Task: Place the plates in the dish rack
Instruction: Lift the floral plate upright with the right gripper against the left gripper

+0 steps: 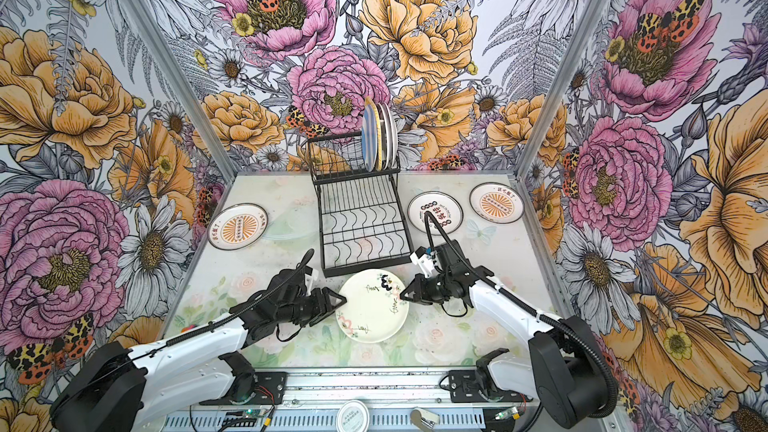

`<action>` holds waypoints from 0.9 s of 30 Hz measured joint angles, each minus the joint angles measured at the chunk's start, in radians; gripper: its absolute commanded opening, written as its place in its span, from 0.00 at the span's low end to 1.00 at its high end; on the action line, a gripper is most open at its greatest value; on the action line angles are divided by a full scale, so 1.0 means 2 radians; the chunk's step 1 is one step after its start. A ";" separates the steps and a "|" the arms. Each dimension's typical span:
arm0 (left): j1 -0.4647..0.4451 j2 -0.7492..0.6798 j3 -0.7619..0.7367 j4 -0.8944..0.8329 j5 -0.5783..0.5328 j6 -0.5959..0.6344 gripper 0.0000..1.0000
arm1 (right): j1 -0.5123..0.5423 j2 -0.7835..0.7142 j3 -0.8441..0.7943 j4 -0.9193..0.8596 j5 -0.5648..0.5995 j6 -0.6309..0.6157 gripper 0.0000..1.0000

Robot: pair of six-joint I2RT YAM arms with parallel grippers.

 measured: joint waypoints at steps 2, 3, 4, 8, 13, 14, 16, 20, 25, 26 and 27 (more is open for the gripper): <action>0.000 0.000 -0.004 0.004 0.003 -0.001 0.63 | 0.000 -0.001 0.006 0.000 -0.001 0.000 0.00; 0.000 0.000 -0.004 0.009 0.005 -0.001 0.63 | 0.000 -0.001 0.007 -0.001 -0.001 0.000 0.00; 0.000 0.000 -0.004 0.016 0.007 -0.002 0.63 | 0.000 -0.001 0.008 -0.001 -0.002 0.001 0.00; 0.000 0.000 -0.004 0.045 0.015 -0.004 0.59 | 0.000 -0.001 0.011 0.000 -0.007 0.004 0.00; 0.000 0.000 -0.004 0.084 0.027 -0.011 0.47 | 0.000 -0.001 0.012 0.000 -0.012 0.007 0.00; 0.000 -0.001 -0.004 0.091 0.029 -0.014 0.45 | 0.000 -0.001 0.012 0.000 -0.013 0.007 0.00; 0.000 -0.003 -0.004 0.106 0.033 -0.019 0.42 | 0.000 -0.001 0.012 0.001 -0.014 0.007 0.00; 0.000 -0.004 -0.004 0.128 0.040 -0.021 0.37 | 0.000 -0.001 0.012 0.005 -0.021 0.009 0.00; 0.000 0.004 -0.004 0.142 0.041 -0.028 0.28 | -0.003 -0.001 0.013 0.011 -0.027 0.012 0.00; 0.000 0.006 -0.004 0.143 0.042 -0.029 0.25 | -0.003 -0.001 0.013 0.012 -0.028 0.012 0.00; 0.000 0.010 -0.004 0.146 0.042 -0.031 0.22 | -0.003 -0.001 0.013 0.014 -0.029 0.012 0.00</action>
